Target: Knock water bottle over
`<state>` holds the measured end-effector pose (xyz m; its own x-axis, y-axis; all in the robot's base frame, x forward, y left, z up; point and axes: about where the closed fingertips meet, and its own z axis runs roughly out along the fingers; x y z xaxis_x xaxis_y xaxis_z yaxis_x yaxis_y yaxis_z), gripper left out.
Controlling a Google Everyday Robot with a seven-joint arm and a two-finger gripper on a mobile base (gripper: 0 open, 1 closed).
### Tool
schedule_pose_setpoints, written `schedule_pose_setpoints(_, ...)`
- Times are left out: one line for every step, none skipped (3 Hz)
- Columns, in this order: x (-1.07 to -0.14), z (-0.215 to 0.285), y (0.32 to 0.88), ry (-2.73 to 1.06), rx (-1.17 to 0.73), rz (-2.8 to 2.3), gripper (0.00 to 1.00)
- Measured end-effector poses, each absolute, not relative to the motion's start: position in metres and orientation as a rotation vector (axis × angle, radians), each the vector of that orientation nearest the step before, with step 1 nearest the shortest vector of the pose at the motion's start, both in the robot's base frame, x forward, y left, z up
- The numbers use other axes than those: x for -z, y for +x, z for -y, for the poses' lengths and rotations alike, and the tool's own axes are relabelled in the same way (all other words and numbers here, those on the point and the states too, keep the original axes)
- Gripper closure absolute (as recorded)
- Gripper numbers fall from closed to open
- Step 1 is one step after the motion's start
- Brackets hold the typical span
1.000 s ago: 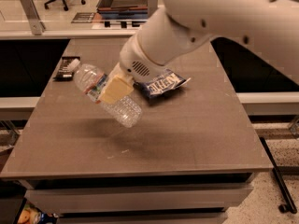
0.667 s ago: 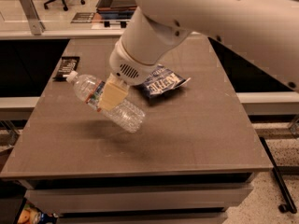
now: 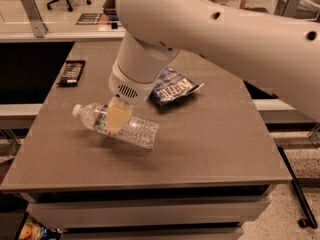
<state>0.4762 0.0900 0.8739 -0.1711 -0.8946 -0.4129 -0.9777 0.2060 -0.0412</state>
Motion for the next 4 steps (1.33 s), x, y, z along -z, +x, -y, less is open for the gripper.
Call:
schedule_pose_setpoints(-0.8511, -0.1038, 0.4793, -1.791, -0.379, -2.119, 1.00)
schedule_pose_setpoints(-0.8534, -0.1063, 0.4795, -1.797, -0.389, -2.112, 1.00)
schedule_pose_setpoints(-0.8542, -0.1063, 0.4794, -1.797, -0.389, -2.112, 0.82)
schedule_pose_setpoints(-0.8554, -0.1067, 0.4785, -1.798, -0.387, -2.109, 0.59)
